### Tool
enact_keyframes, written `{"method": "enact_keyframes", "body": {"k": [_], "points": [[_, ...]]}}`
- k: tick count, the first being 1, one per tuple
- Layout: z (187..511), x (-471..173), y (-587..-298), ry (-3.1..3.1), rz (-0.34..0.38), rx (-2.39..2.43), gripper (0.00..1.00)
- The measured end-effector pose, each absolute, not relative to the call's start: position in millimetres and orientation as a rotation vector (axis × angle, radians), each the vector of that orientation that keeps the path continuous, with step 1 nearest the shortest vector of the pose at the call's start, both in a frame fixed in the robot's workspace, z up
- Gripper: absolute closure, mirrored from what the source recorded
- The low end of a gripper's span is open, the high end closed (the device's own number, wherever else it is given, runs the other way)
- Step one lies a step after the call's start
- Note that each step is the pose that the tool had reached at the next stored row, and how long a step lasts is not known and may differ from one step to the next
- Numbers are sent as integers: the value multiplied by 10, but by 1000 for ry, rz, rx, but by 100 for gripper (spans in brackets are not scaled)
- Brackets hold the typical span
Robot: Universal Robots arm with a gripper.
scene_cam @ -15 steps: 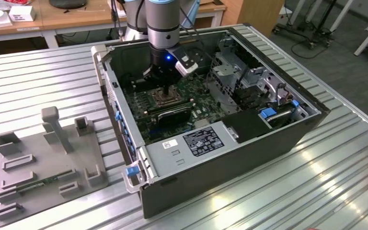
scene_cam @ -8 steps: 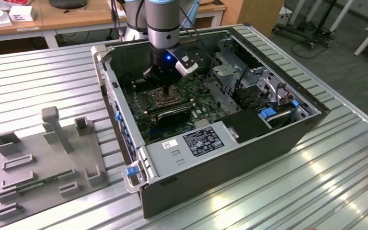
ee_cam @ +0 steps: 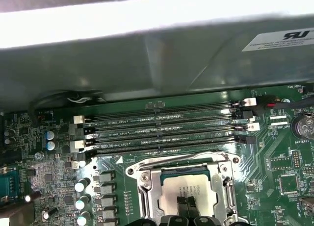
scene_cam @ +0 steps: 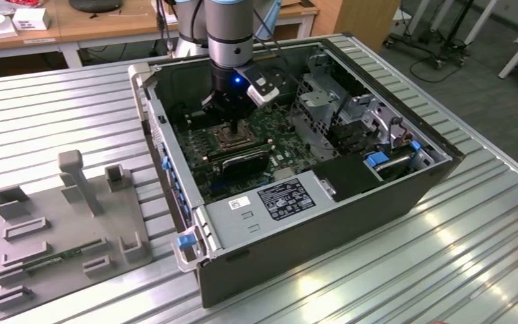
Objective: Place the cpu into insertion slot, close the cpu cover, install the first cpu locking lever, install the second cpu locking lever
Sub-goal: 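Install the first cpu locking lever, then install the second cpu locking lever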
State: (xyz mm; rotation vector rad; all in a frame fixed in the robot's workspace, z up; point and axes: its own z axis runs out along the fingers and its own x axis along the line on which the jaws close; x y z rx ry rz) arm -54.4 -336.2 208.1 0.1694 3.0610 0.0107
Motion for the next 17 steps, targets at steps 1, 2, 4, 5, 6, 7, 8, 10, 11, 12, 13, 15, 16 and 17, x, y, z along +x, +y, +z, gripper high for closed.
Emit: {"method": "enact_keyframes", "body": {"k": [1, 2, 4, 5, 6, 7, 8, 10, 11, 12, 13, 15, 16, 17], "points": [[2081, -544, -3362, 3061, 11, 169, 90], [2082, -540, -3363, 3061, 10, 169, 90], [2082, -534, -3362, 3061, 10, 169, 90], [2082, -533, -3362, 3061, 10, 169, 90], [2082, -525, -3362, 3061, 11, 169, 90], [2082, -517, -3362, 3061, 11, 169, 90], [2082, -517, -3362, 3061, 11, 169, 90], [2085, -517, -3362, 3061, 10, 169, 90], [2088, -517, -3362, 3061, 10, 169, 90], [2091, -517, -3362, 3061, 10, 169, 90], [2095, -517, -3362, 3061, 11, 169, 90], [2105, -517, -3362, 3061, 10, 169, 90], [2110, -517, -3362, 3061, 10, 169, 90], [2116, -517, -3362, 3061, 10, 169, 90]]}}
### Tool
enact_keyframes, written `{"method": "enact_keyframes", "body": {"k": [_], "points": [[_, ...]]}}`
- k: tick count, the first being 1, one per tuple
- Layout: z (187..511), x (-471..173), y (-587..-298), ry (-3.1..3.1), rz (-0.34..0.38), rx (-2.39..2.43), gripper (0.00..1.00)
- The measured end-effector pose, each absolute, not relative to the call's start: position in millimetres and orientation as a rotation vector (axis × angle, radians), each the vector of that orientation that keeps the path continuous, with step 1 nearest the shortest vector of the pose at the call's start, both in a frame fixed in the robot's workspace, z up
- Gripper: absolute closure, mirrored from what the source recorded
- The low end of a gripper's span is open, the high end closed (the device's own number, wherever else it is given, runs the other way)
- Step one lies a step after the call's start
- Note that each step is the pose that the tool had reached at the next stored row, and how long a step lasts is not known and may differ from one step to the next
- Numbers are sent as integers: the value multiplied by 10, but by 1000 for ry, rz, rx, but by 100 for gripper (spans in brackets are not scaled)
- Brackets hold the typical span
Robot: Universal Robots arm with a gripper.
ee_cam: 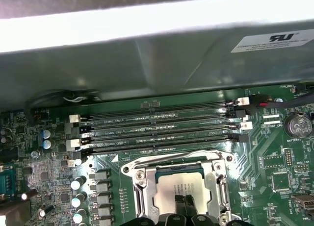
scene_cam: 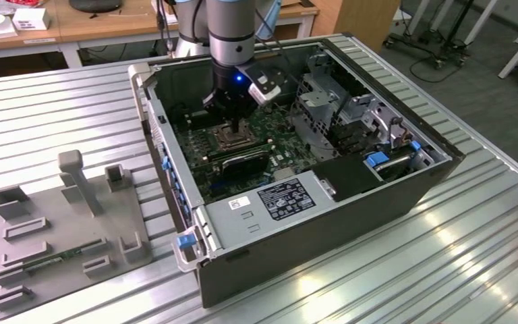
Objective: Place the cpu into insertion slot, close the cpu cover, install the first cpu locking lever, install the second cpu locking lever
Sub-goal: 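Install the second cpu locking lever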
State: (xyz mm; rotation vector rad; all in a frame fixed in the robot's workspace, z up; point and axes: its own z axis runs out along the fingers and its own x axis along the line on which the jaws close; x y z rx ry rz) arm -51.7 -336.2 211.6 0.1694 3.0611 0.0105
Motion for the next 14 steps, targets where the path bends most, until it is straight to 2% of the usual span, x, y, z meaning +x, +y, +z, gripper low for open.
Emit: {"method": "enact_keyframes", "body": {"k": [14], "points": [[2216, -517, -3362, 3061, 11, 169, 90]]}}
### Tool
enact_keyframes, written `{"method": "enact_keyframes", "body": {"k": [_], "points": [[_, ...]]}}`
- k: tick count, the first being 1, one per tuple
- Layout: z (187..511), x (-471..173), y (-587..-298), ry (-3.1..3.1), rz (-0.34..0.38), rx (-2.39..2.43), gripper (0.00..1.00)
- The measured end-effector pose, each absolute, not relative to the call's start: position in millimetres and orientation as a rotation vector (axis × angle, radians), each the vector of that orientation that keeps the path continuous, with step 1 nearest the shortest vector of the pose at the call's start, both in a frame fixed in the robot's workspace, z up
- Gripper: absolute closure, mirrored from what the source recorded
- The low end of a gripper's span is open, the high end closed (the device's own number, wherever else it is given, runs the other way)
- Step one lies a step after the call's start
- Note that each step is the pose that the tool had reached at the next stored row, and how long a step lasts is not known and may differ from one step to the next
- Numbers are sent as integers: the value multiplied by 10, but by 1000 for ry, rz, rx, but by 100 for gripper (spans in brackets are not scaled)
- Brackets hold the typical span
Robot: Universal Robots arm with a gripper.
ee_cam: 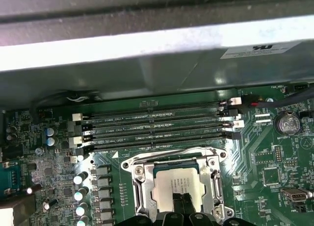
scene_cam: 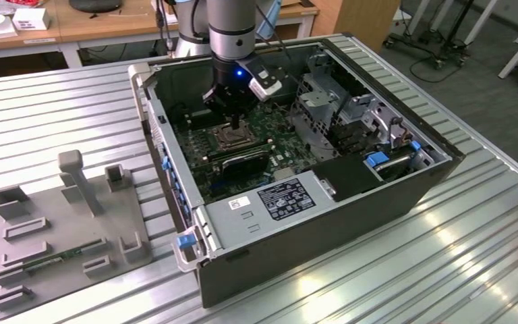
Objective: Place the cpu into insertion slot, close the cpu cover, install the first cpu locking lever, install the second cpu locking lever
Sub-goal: 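Install the second cpu locking lever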
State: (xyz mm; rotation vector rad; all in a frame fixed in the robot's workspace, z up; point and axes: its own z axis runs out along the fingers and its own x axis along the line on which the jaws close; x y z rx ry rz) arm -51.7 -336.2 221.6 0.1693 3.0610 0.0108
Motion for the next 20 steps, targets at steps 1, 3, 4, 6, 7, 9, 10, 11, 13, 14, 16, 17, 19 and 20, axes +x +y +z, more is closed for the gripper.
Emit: {"method": "enact_keyframes", "body": {"k": [1, 3, 4, 6, 7, 9, 10, 11, 13, 14, 16, 17, 19, 20], "points": [[2216, -517, -3362, 3061, 11, 169, 90], [2217, -517, -3362, 3061, 11, 169, 90], [2217, -517, -3362, 3061, 11, 169, 90], [2217, -517, -3362, 3061, 11, 169, 90], [2217, -517, -3362, 3061, 11, 169, 90], [2218, -517, -3365, 3061, 10, 169, 90], [2218, -517, -3368, 3061, 10, 169, 90], [2218, -517, -3371, 3061, 10, 169, 90], [2217, -517, -3376, 3061, 11, 169, 90], [2217, -517, -3379, 3061, 11, 169, 90], [2217, -517, -3384, 3061, 11, 169, 90], [2217, -517, -3384, 3061, 11, 169, 90], [2217, -517, -3384, 3061, 10, 169, 90], [2217, -517, -3385, 3061, 10, 169, 90]]}}
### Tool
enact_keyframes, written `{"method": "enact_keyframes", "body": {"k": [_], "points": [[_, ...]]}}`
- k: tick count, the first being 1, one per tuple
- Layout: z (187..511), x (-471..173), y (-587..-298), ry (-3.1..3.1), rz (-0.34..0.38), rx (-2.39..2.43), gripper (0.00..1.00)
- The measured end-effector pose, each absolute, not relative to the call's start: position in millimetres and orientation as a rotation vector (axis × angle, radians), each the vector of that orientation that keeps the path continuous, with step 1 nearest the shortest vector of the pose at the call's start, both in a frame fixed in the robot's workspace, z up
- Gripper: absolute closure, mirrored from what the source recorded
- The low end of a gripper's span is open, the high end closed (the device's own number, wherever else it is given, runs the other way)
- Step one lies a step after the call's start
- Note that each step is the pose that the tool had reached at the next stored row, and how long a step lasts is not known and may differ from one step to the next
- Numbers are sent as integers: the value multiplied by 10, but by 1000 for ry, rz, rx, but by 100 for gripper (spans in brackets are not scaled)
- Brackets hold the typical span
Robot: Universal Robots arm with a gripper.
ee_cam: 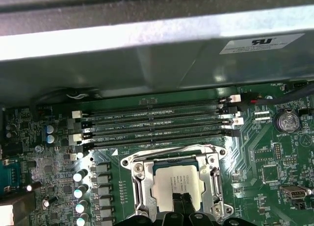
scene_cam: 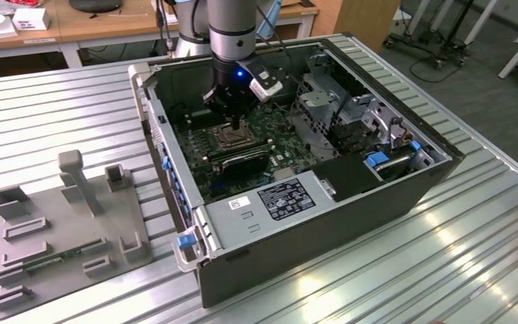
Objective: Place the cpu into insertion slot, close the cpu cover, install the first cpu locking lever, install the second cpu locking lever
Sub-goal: 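Install the second cpu locking lever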
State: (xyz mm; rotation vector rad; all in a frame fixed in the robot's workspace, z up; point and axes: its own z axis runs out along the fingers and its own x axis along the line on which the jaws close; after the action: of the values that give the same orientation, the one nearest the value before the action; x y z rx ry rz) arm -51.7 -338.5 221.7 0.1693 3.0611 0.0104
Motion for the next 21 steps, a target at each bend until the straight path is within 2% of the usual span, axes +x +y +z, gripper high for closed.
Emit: {"method": "enact_keyframes", "body": {"k": [21], "points": [[2272, -517, -3385, 3061, 11, 169, 90]]}}
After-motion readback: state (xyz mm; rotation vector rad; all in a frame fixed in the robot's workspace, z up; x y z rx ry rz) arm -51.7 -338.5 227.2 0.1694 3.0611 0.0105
